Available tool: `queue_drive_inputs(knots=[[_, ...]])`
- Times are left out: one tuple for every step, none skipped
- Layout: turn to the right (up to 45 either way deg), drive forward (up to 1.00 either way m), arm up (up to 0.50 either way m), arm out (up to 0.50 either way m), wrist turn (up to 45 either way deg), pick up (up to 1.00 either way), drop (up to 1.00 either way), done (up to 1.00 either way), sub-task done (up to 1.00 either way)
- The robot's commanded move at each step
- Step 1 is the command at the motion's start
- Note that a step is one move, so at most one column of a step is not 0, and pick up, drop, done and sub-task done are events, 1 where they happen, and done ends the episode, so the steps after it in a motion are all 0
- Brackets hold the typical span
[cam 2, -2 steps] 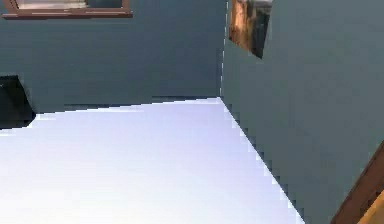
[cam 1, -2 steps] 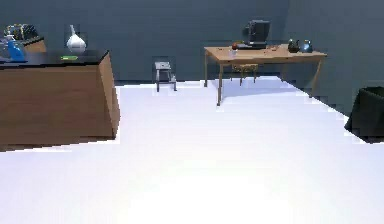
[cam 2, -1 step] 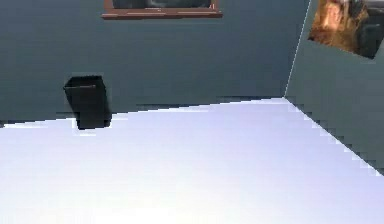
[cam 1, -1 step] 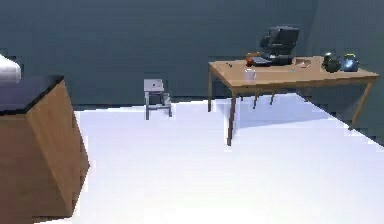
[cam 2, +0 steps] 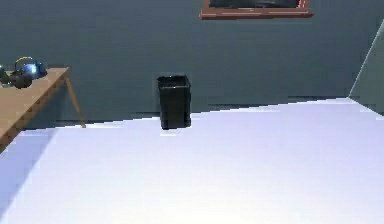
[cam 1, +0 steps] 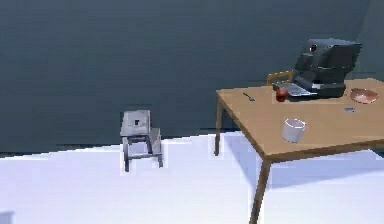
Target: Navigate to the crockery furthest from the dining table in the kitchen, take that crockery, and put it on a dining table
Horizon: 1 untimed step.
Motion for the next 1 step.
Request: queue_drive_inputs(knots=[[12.0, 0.00, 0.00, 0.00, 0.0, 0.00, 0.00, 0.00, 0.00]])
